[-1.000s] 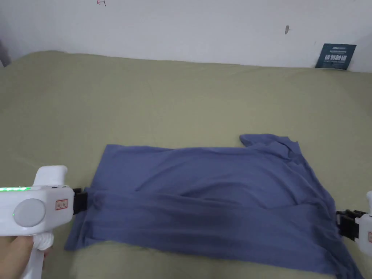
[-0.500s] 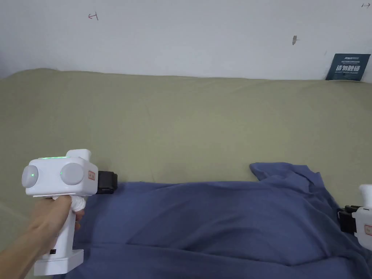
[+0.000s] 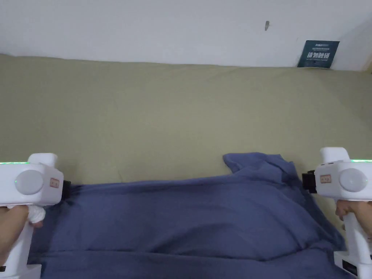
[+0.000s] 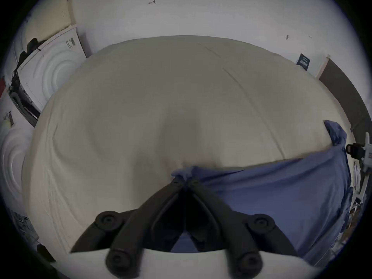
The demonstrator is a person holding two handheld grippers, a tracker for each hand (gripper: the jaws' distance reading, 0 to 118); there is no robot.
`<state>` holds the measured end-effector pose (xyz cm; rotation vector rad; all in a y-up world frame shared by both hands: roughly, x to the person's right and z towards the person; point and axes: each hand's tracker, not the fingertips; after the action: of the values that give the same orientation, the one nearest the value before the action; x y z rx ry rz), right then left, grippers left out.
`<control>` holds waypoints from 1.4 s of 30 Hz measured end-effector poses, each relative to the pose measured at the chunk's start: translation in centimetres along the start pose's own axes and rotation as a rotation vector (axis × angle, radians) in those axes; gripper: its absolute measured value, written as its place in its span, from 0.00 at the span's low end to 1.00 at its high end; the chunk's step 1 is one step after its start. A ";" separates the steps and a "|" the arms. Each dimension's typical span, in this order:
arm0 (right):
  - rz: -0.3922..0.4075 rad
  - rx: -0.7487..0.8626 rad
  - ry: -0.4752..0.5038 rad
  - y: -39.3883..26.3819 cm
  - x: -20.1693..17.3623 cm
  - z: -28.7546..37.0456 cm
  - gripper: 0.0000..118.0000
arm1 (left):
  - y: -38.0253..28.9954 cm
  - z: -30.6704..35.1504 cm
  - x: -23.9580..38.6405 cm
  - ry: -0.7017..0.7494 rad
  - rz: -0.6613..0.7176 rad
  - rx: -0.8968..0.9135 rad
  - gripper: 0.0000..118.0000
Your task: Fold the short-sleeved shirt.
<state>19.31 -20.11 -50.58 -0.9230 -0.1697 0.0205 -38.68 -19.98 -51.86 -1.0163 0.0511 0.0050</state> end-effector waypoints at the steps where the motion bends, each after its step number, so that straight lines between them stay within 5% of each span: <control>1: -0.024 -0.052 -0.011 0.3 0.1 -1.1 0.98 | 0.3 -0.1 -0.3 -0.007 0.006 -0.006 0.00; 8: 0.043 -0.077 0.016 1.2 -1.6 -3.1 0.79 | 0.3 -1.2 -0.2 -0.004 -0.028 -0.018 0.00; 10: 0.018 -0.055 0.082 2.0 -1.7 -2.3 0.39 | 0.4 -1.1 -0.2 0.008 -0.036 -0.014 0.00; 11: 0.027 -0.024 0.063 1.6 -1.6 -1.2 0.01 | 0.4 -0.8 -0.2 0.011 -0.041 -0.007 0.00; 12: 0.031 -0.013 0.130 1.4 -1.3 -0.5 0.02 | 0.1 -0.3 0.0 0.014 -0.040 0.001 0.00; 30: 0.026 0.207 0.202 -11.2 3.7 22.1 0.02 | -10.5 17.6 -4.6 -0.069 -0.014 0.170 0.00; 42: -0.049 0.111 0.239 -23.2 5.1 23.0 0.02 | -20.3 17.8 -6.2 -0.101 0.002 0.126 0.00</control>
<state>19.46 -15.46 -17.80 -0.8029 0.0312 -0.1243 -43.59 -15.46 -25.00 -0.8890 -0.0395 0.0541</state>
